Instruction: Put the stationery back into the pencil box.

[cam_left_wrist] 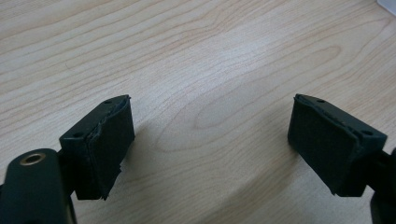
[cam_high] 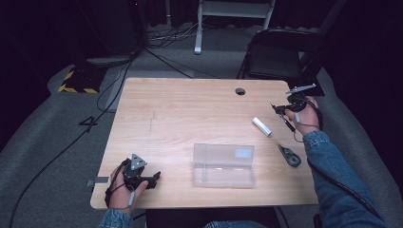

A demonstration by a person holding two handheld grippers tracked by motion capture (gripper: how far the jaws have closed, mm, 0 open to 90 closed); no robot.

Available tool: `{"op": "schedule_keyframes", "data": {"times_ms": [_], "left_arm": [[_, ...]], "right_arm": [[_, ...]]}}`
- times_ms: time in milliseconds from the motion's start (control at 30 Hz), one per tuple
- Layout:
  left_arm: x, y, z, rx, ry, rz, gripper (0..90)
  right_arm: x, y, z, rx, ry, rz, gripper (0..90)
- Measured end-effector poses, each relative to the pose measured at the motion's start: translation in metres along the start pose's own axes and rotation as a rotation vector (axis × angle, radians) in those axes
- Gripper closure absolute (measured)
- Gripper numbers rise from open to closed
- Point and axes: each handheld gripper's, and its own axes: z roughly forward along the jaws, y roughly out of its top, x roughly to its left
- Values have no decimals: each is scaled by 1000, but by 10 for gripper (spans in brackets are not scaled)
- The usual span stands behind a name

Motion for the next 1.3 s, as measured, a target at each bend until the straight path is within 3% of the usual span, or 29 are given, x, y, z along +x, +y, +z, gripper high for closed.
{"op": "schedule_keyframes", "data": {"times_ms": [233,367,567,600,700,767,933,1033,1300], "left_arm": [[1,2,2,-2,-3,5,144],[1,4,4,-2,-6,9,142],[1,4,5,-5,-5,2,141],[1,4,5,-5,-5,1,141],[1,4,5,-5,-5,2,141],[0,4,5,-7,-6,-3,141],[1,5,5,-5,-6,8,141],[1,5,5,-4,-6,8,141],[1,5,5,-4,-6,9,142]], "right_arm": [[15,5,-19,-38,20,-42,807],[36,7,-33,-63,59,-102,807],[57,10,-48,-101,112,-149,807],[68,11,-54,-116,141,-176,807],[76,10,-56,-128,176,-186,807],[92,7,-57,-140,222,-215,807],[109,4,-59,-168,269,-236,807],[128,-3,-56,-198,323,-249,807],[162,-12,-56,-242,414,-284,807]]}}
